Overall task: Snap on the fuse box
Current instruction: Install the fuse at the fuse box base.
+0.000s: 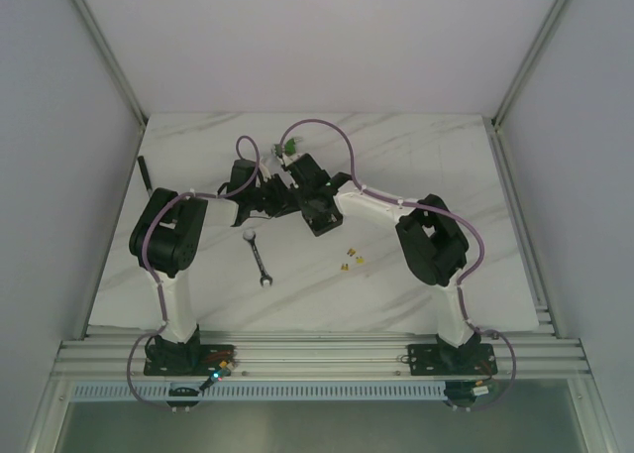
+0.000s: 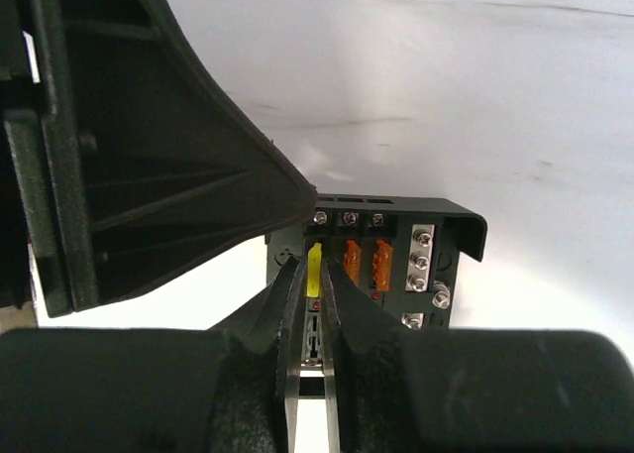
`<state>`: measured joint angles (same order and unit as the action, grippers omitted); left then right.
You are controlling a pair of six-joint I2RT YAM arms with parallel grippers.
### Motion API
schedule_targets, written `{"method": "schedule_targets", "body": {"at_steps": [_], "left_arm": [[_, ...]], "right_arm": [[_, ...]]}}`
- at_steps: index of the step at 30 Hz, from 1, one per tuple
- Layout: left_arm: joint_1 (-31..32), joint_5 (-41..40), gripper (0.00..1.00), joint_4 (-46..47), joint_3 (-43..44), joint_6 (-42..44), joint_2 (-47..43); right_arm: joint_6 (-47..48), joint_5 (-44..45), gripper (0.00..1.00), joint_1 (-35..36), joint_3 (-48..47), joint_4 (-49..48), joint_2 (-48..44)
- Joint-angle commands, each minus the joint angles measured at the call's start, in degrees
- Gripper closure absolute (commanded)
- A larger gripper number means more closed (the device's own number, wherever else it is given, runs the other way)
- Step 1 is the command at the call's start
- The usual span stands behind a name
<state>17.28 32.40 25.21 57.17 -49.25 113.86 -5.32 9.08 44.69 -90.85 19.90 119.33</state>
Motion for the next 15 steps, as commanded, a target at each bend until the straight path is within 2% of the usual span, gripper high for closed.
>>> {"method": "schedule_targets", "body": {"at_steps": [1, 10, 15], "left_arm": [[0.39, 1.17, 0.66, -1.22, 1.43, 0.39, 1.27], [0.38, 1.18, 0.66, -1.22, 1.6, 0.34, 1.36], [0.41, 1.35, 0.66, -1.22, 1.68, 0.39, 1.45]], "right_arm": [[0.36, 2.94, 0.85, 0.18, -1.52, 0.76, 0.75], [1.03, 2.53, 0.97, -0.04, -1.14, 1.01, 0.57], [2.02, 2.33, 1.0, -0.11, -0.39, 2.25, 1.41]]}}
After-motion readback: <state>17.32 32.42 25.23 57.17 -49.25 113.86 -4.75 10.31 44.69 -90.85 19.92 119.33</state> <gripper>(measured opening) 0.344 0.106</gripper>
